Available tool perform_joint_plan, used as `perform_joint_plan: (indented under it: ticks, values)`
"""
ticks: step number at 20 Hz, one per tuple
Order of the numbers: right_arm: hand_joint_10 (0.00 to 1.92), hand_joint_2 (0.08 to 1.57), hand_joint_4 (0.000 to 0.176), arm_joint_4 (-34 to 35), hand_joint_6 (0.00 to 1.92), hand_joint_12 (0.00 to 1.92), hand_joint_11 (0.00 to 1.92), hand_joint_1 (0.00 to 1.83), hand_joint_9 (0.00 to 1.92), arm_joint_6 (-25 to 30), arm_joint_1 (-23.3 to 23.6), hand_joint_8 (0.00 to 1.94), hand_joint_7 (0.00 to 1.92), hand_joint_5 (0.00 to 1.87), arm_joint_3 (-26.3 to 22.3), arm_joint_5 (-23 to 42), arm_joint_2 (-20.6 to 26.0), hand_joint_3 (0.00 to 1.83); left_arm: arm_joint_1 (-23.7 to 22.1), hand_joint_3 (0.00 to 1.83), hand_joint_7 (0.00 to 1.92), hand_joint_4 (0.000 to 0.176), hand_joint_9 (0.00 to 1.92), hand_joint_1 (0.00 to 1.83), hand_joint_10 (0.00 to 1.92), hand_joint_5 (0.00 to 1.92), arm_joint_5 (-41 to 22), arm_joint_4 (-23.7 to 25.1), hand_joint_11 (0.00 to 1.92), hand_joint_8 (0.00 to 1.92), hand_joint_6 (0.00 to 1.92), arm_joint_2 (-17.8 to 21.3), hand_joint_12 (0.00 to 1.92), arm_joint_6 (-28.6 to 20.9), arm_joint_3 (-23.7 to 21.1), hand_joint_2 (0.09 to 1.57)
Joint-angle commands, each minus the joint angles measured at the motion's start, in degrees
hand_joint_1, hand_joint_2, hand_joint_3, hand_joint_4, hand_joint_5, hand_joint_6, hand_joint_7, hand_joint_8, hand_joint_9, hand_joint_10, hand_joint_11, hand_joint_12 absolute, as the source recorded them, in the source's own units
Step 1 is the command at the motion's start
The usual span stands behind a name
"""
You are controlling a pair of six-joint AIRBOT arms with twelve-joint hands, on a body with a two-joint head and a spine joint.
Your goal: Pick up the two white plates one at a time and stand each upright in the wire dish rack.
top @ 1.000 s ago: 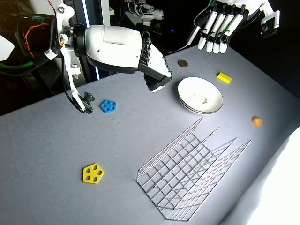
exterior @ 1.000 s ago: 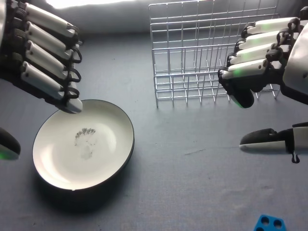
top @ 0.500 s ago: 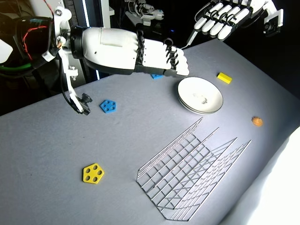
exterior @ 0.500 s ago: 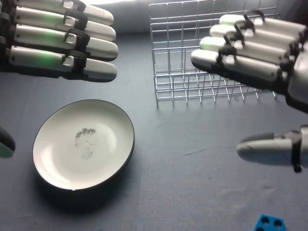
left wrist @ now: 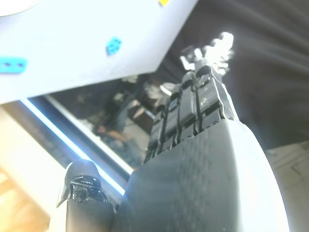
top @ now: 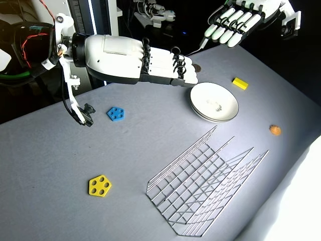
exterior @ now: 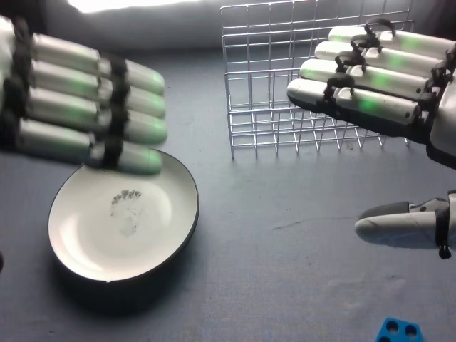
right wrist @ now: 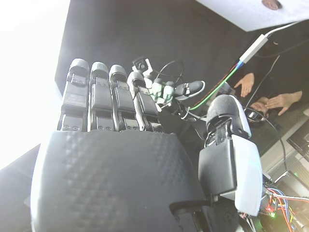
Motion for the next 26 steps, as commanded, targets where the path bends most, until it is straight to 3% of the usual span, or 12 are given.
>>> perform_joint_plan:
  ticks: [1, 2, 9, 16, 26]
  values:
    - [0.0, 1.14, 0.0, 1.5, 0.0, 0.0, 0.0, 0.0, 0.0, 0.1, 0.8, 0.0, 0.0, 0.0, -0.2, 7.2, 0.1, 0.0, 0.7, 0.0, 0.0, 0.0, 0.0, 0.0, 0.0, 0.0, -0.9, -5.7, 0.0, 0.0, 0.0, -0.4, 0.0, 0.7, 0.6, 1.09]
    - [0.0, 1.16, 0.0, 2.0, 0.0, 0.0, 0.0, 0.0, 0.0, 0.1, 0.7, 0.0, 0.0, 0.0, -0.2, 7.2, -0.5, 0.01, 8.0, 0.0, 0.0, 0.0, 0.0, 0.0, 0.0, 0.0, 0.6, -6.2, 0.02, 0.0, 0.0, -3.3, 0.01, 2.6, 4.0, 1.09]
    - [0.0, 1.19, 0.0, 3.5, 0.0, 0.0, 0.0, 0.0, 0.0, 0.1, 0.9, 0.0, 0.0, 0.0, -0.1, 7.2, -0.8, 0.01, 17.6, 0.0, 0.0, 0.0, 0.0, 0.0, 0.0, 0.0, 2.4, -9.0, 0.01, 0.0, 0.0, -6.9, 0.0, 5.8, 9.7, 1.08]
    - [0.0, 1.17, 0.0, 3.5, 0.0, 0.0, 0.0, 0.0, 0.0, 0.0, 1.0, 0.0, 0.0, 0.0, -0.1, 7.7, -1.3, 0.0, 25.5, 0.0, 0.0, 0.0, 0.0, 0.0, 0.0, 0.0, 3.9, -12.0, 0.0, 0.0, 0.0, -9.8, 0.0, 11.6, 12.6, 1.09]
    - [0.0, 1.18, 0.0, 3.5, 0.0, 0.0, 0.0, 0.0, 0.0, -0.3, 1.0, 0.0, 0.0, 0.0, -0.1, 8.2, -1.4, 0.0, 31.7, 0.0, 0.0, 0.0, 0.0, 0.0, 0.0, 0.0, 4.7, -14.2, 0.01, 0.0, 0.0, -13.3, 0.0, 14.4, 16.9, 1.08]
